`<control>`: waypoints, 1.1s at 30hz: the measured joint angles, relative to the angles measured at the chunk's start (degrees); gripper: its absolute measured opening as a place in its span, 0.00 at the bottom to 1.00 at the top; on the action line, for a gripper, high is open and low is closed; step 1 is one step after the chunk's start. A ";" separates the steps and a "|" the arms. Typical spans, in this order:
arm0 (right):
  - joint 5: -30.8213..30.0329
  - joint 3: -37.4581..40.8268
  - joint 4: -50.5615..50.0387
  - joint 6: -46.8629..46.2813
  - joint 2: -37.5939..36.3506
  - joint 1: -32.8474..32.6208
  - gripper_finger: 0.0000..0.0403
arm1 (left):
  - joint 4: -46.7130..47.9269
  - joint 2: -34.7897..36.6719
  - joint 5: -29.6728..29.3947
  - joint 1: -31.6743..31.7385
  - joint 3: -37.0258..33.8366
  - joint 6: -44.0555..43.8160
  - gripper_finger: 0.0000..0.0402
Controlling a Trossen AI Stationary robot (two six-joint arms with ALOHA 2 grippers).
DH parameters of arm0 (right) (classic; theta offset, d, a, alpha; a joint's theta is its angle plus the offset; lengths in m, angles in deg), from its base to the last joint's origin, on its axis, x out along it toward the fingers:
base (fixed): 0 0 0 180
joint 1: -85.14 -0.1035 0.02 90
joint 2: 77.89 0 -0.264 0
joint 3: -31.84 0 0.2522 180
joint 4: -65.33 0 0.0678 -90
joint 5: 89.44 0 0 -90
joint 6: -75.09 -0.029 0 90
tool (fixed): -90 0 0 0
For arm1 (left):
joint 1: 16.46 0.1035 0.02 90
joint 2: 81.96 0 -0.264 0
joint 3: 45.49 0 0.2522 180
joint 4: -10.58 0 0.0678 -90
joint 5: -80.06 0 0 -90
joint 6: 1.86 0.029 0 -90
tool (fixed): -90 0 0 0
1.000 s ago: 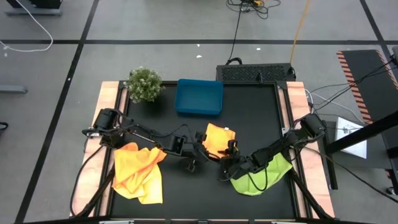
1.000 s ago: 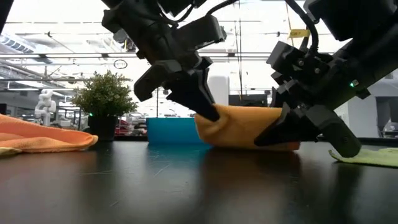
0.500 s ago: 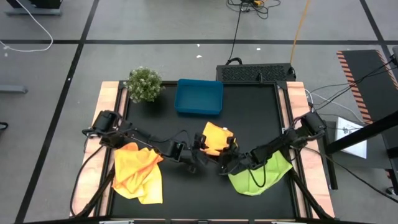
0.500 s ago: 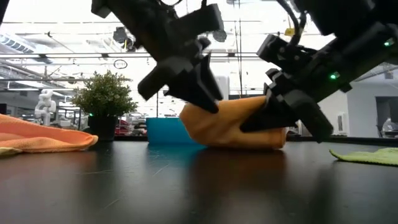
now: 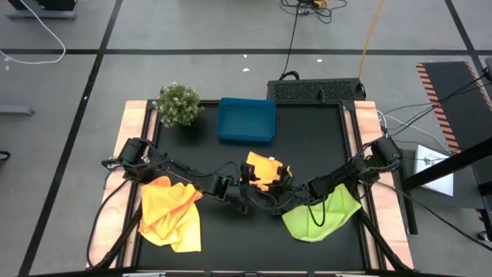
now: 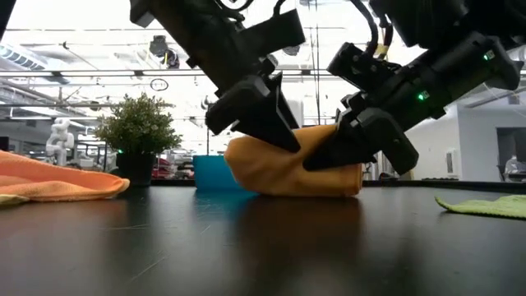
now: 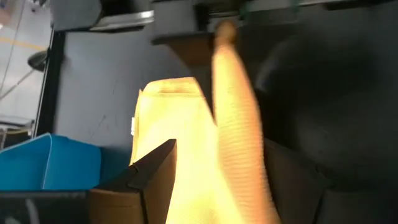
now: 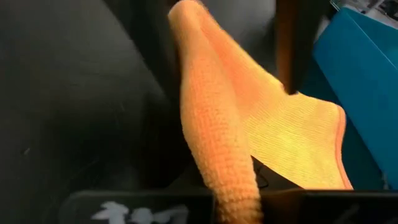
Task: Fold microfiber towels
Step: Put the right orange microfiber towel into the blue bin
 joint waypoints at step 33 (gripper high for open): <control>1.53 0.00 -1.39 2.10 -0.04 -0.48 0.27 | 8.25 -0.07 -1.03 1.49 -0.04 0.73 0.01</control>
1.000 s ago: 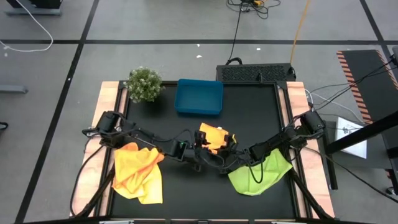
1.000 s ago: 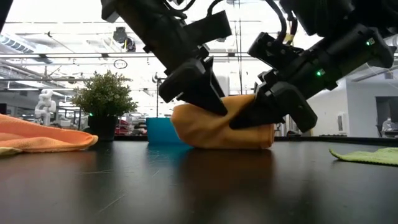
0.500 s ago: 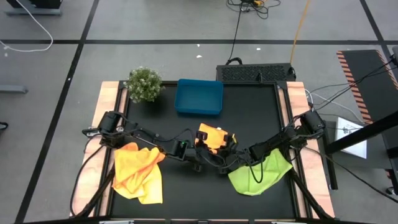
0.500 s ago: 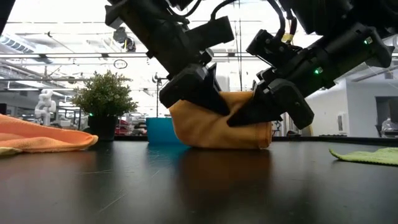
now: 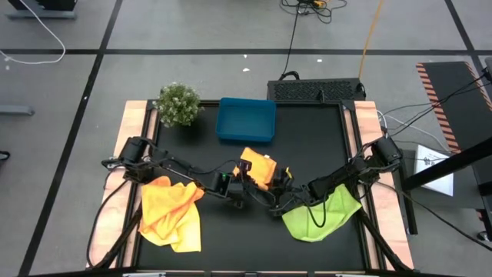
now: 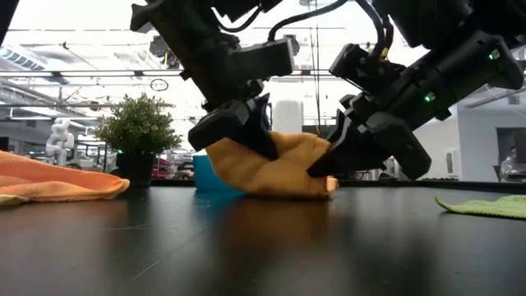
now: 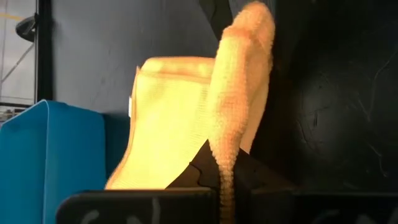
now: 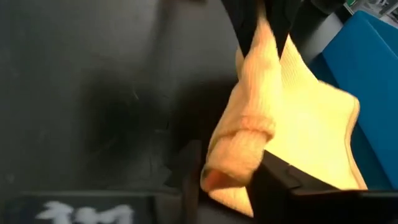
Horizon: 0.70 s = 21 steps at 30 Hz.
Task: Fold microfiber towels
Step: Put the right orange microfiber towel into the blue bin
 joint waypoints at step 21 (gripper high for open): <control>-4.73 0.00 -1.49 6.67 0.00 -0.44 0.59 | 10.22 7.22 -0.79 -3.92 -0.02 2.32 0.00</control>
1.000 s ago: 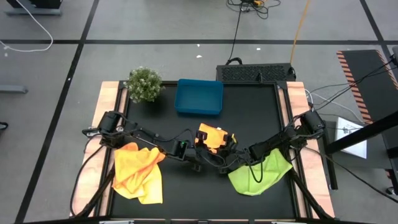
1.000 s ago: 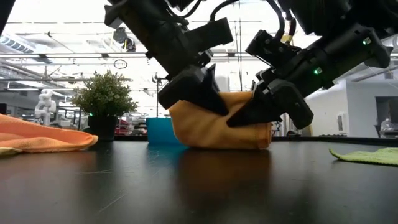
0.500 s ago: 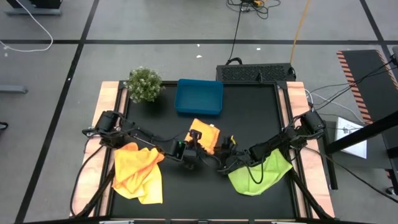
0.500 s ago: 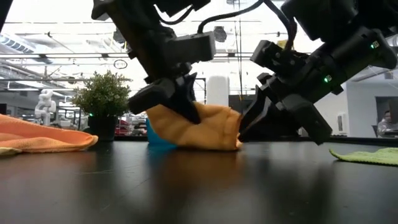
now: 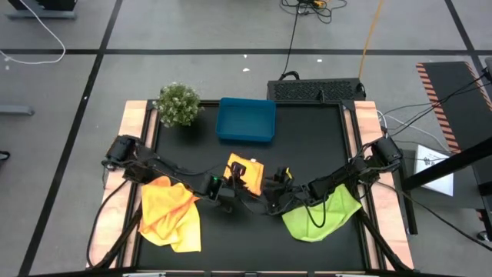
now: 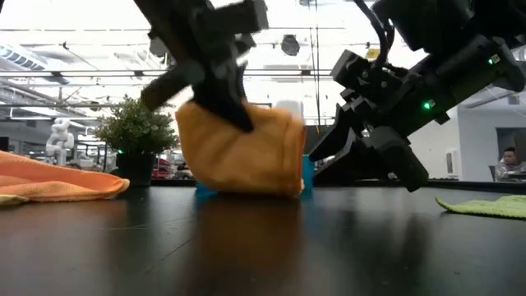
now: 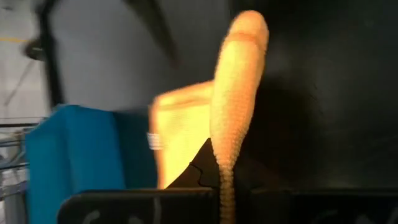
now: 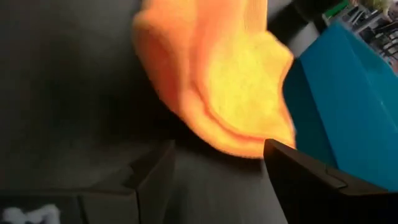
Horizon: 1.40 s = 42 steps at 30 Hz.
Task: Fold microfiber towels
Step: Put the right orange microfiber towel into the blue bin
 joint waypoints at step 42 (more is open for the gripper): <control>31.62 0.04 13.88 6.41 -15.87 26.19 0.90 | 3.35 26.12 4.57 14.62 0.04 18.29 0.00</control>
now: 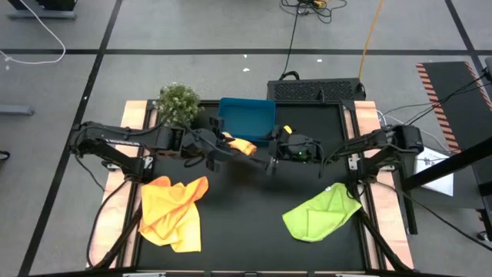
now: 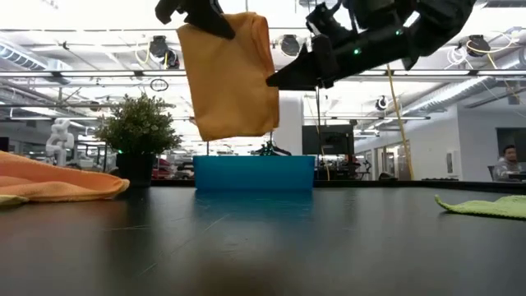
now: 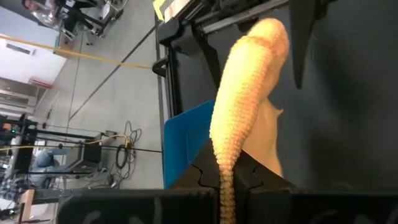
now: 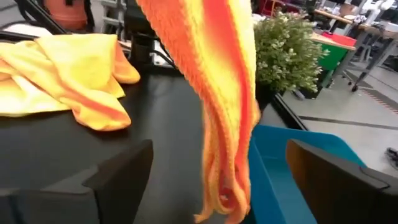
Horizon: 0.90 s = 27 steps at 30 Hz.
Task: Fold microfiber towels
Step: Put the right orange microfiber towel into the blue bin
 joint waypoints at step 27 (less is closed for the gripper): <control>4.55 -0.02 7.54 3.49 7.50 4.05 0.03 | -0.29 0.08 1.35 1.21 0.00 0.02 0.00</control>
